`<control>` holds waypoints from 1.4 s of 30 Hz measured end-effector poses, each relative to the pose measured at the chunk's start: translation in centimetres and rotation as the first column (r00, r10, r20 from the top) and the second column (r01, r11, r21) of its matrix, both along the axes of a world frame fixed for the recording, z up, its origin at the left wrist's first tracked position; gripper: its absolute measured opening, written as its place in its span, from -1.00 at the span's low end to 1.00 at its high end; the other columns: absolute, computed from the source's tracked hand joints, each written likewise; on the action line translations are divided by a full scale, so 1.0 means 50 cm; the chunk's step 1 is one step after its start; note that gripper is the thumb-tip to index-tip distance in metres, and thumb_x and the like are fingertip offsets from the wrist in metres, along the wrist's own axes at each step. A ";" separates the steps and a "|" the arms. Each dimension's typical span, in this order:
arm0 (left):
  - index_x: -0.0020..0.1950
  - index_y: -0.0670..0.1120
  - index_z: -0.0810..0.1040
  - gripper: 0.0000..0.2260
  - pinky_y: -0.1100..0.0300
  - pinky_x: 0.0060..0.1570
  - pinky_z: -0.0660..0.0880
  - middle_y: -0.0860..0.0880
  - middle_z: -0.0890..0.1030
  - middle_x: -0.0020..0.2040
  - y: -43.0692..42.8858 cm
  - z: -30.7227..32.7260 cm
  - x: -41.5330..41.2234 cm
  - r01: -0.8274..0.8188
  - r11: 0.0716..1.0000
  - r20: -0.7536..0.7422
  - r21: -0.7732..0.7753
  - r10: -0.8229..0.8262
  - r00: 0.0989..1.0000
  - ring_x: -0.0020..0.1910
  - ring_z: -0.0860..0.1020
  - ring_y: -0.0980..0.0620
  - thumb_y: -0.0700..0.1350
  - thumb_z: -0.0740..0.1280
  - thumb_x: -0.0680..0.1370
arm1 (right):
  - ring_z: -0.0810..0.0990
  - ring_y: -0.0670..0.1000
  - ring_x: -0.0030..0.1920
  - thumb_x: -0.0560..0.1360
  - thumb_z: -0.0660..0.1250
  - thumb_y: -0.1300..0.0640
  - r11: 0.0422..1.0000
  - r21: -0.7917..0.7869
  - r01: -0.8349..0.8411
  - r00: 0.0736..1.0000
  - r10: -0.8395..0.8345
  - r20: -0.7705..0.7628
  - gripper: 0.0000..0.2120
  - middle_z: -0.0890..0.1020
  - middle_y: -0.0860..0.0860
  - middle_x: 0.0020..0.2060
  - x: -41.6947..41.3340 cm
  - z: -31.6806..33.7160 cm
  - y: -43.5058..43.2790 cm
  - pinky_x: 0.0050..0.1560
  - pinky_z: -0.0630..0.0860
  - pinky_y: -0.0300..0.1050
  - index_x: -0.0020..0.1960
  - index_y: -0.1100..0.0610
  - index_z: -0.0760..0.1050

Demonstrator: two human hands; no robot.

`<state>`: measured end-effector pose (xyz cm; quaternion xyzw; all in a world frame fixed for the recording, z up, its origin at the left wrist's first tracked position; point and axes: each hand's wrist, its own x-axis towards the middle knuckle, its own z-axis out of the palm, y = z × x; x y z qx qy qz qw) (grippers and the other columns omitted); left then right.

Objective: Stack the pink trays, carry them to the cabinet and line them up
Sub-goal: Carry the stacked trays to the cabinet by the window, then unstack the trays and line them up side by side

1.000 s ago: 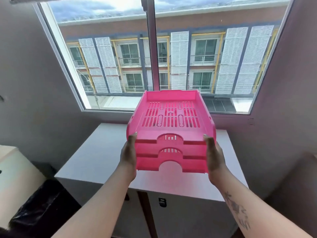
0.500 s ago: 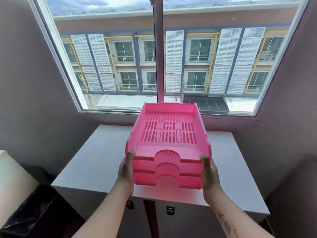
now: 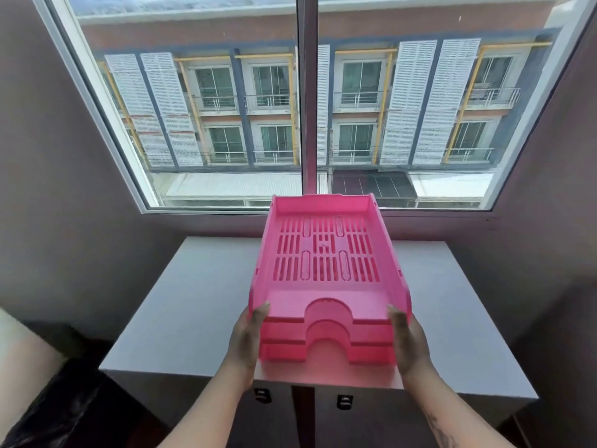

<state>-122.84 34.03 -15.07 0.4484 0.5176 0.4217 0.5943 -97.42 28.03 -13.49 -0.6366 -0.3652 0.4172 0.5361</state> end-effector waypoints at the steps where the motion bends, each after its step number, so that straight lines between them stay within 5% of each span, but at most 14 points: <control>1: 0.37 0.13 0.49 -0.46 -0.14 0.12 0.60 -0.06 0.71 0.15 0.003 0.008 -0.006 0.041 0.999 -0.031 0.016 -0.040 0.999 0.14 0.66 -0.10 0.32 0.29 0.44 | 0.61 0.20 0.13 0.23 0.16 -0.52 1.000 -0.002 -0.012 1.000 0.012 0.014 -0.19 0.65 0.13 0.08 0.003 0.009 0.000 0.15 0.53 0.32 0.30 -0.04 0.47; 3: 0.35 0.13 0.50 -0.43 0.03 0.01 0.65 -0.04 0.71 0.15 0.013 0.038 -0.018 0.124 0.991 -0.115 0.057 -0.117 0.986 0.11 0.68 -0.05 0.34 0.31 0.40 | 0.64 0.12 0.10 0.25 0.22 -0.44 0.999 0.005 -0.043 0.998 0.042 0.038 -0.40 0.68 0.02 0.06 0.015 0.037 0.002 0.09 0.58 0.28 0.20 -0.20 0.50; 8: 0.39 -0.11 0.48 -0.30 -0.17 0.21 0.54 -0.12 0.65 0.23 0.087 0.147 -0.030 0.128 0.983 -0.278 0.134 -0.086 0.957 0.19 0.63 -0.15 0.32 0.31 0.41 | 0.40 0.12 0.40 0.33 0.34 -0.34 1.000 0.023 -0.008 0.976 0.003 0.217 -0.11 0.41 0.08 0.43 0.069 0.116 0.067 0.33 0.40 0.25 0.53 0.06 0.23; 13: 0.06 -0.05 0.54 -0.86 0.07 -0.11 0.61 0.05 0.68 -0.07 0.139 0.208 0.011 0.045 0.987 -0.432 0.153 0.026 0.902 -0.09 0.68 0.02 -0.02 0.33 0.56 | 0.45 0.14 0.34 0.54 0.30 0.06 0.995 -0.098 0.021 0.925 0.017 0.379 -0.38 0.43 0.11 0.41 0.077 0.160 0.144 0.11 0.43 -0.04 0.54 0.13 0.20; 16: 0.20 -0.10 0.59 -0.72 -0.07 0.07 0.62 -0.06 0.69 0.03 0.142 0.196 0.024 -0.001 0.990 -0.485 0.139 0.069 0.872 -0.01 0.68 -0.11 -0.26 0.26 0.53 | 0.62 0.09 -0.04 0.51 0.23 0.18 0.981 -0.195 0.014 0.916 0.066 0.397 -0.64 0.63 0.11 0.10 0.058 0.150 0.145 -0.10 0.55 -0.05 0.30 0.17 0.49; 18: 0.24 -0.14 0.60 -0.65 -0.08 0.08 0.63 -0.10 0.71 0.09 0.144 0.194 0.020 -0.026 0.990 -0.472 0.135 0.088 0.877 -0.01 0.69 -0.11 -0.32 0.22 0.51 | 0.57 -0.02 -0.27 0.49 0.18 0.24 0.984 -0.173 0.051 0.911 0.025 0.411 -0.75 0.66 0.09 -0.10 0.045 0.144 0.143 -0.35 0.45 -0.15 0.06 0.13 0.58; 20: 0.29 -0.16 0.58 -0.63 -0.08 0.09 0.63 -0.10 0.70 0.12 0.154 0.201 0.009 -0.055 0.987 -0.444 0.149 0.117 0.888 -0.01 0.69 -0.09 -0.33 0.25 0.51 | 0.53 -0.04 -0.35 0.47 0.16 0.25 0.988 -0.123 0.098 0.886 -0.030 0.463 -0.78 0.64 0.05 -0.21 0.035 0.153 0.148 -0.46 0.34 -0.21 -0.11 0.06 0.56; 25: 0.35 -0.18 0.54 -0.61 0.03 0.06 0.61 -0.10 0.67 0.16 0.173 0.236 -0.068 -0.169 0.960 -0.403 0.225 0.249 0.881 -0.03 0.66 -0.04 -0.33 0.31 0.52 | 0.45 -0.07 -0.43 0.50 0.16 0.26 0.999 -0.034 0.040 0.861 -0.017 0.508 -0.83 0.56 -0.01 -0.33 -0.032 0.190 0.193 -0.60 0.26 -0.28 -0.13 0.12 0.52; 30: 0.38 -0.19 0.50 -0.62 0.16 -0.16 0.61 -0.10 0.64 0.18 0.163 0.242 -0.227 -0.322 0.921 -0.388 0.220 0.385 0.837 -0.13 0.65 0.05 -0.34 0.31 0.56 | 0.43 -0.07 -0.43 0.53 0.20 0.28 0.994 0.008 -0.108 0.873 0.091 0.479 -0.86 0.56 0.02 -0.30 -0.190 0.189 0.254 -0.57 0.31 -0.26 -0.02 0.16 0.53; 36: 0.39 -0.20 0.48 -0.60 -0.13 0.21 0.56 -0.17 0.61 0.29 0.133 0.223 -0.429 -0.454 0.863 -0.390 0.220 0.505 0.770 0.14 0.63 -0.12 -0.37 0.28 0.55 | 0.49 -0.06 -0.39 0.55 0.22 0.27 0.964 0.038 -0.263 0.877 0.222 0.427 -0.77 0.57 0.03 -0.23 -0.390 0.158 0.304 -0.59 0.37 -0.31 0.16 0.19 0.54; 42: 0.40 -0.18 0.48 -0.60 0.26 -0.22 0.54 0.02 0.63 0.09 0.122 0.135 -0.517 -0.450 0.878 -0.408 0.167 0.477 0.779 -0.14 0.59 0.23 -0.38 0.21 0.57 | 0.50 0.06 -0.31 0.51 0.18 0.29 0.962 -0.085 -0.259 0.878 0.271 0.395 -0.82 0.59 0.11 -0.21 -0.484 0.060 0.318 -0.33 0.45 -0.10 0.01 0.22 0.54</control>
